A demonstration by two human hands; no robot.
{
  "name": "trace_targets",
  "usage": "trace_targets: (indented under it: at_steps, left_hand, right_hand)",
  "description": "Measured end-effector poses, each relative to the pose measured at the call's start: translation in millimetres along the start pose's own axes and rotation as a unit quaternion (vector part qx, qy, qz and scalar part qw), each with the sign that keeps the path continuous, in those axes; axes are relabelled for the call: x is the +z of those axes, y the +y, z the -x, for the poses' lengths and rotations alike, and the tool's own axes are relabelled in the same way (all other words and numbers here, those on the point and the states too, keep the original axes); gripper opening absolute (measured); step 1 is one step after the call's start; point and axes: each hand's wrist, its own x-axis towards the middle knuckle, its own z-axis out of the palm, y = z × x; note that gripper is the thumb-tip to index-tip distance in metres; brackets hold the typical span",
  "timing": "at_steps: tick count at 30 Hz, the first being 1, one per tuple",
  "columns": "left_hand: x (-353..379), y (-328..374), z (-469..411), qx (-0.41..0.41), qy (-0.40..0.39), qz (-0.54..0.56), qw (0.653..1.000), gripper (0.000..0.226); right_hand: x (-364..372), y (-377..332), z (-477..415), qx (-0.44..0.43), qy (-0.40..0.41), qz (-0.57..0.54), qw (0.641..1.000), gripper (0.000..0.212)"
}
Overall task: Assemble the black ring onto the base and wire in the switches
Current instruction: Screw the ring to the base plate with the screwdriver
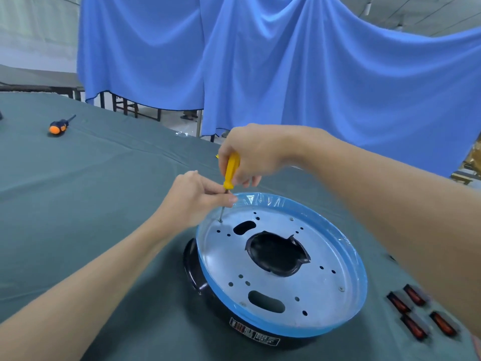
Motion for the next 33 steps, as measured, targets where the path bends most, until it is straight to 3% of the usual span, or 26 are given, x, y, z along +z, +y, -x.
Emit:
trace_targets:
  at_steps: [3, 6, 11, 16, 19, 21, 25, 33]
  left_hand:
    - [1.5, -1.5, 2.4, 0.025, -0.027, 0.007, 0.999, 0.023]
    - [3.5, 1.3, -0.4, 0.025, -0.036, -0.009, 0.999, 0.018]
    - [9.5, -7.8, -1.6, 0.023, -0.053, -0.008, 0.998, 0.017]
    - [4.1, -12.6, 1.2, 0.001, -0.054, 0.02, 0.998, 0.022]
    - [3.5, -12.6, 1.2, -0.012, -0.056, 0.032, 0.998, 0.013]
    - [3.6, -10.4, 2.2, -0.009, -0.045, 0.033, 0.998, 0.01]
    - [3.9, -12.8, 2.8, 0.007, -0.048, 0.035, 0.998, 0.019]
    - [3.2, -19.9, 2.4, -0.002, -0.081, 0.033, 0.996, 0.031]
  right_hand:
    - [6.1, 6.1, -3.2, -0.018, 0.006, 0.024, 1.0, 0.009]
    - [10.1, 12.5, -4.2, 0.01, -0.01, -0.005, 1.0, 0.025]
    - [10.3, 15.1, -6.3, 0.084, -0.036, -0.106, 0.99, 0.031]
    - [6.0, -1.5, -5.3, 0.112, -0.065, -0.056, 0.99, 0.037]
    - [3.0, -7.4, -1.2, 0.066, -0.044, 0.089, 0.993, 0.038]
    - [-4.3, -5.9, -0.3, 0.0, -0.009, 0.147, 0.989, 0.027]
    - [-11.5, -3.2, -6.9, -0.074, -0.026, 0.178, 0.981, 0.013]
    - [-1.4, -2.6, -20.5, -0.083, 0.016, 0.163, 0.983, 0.041]
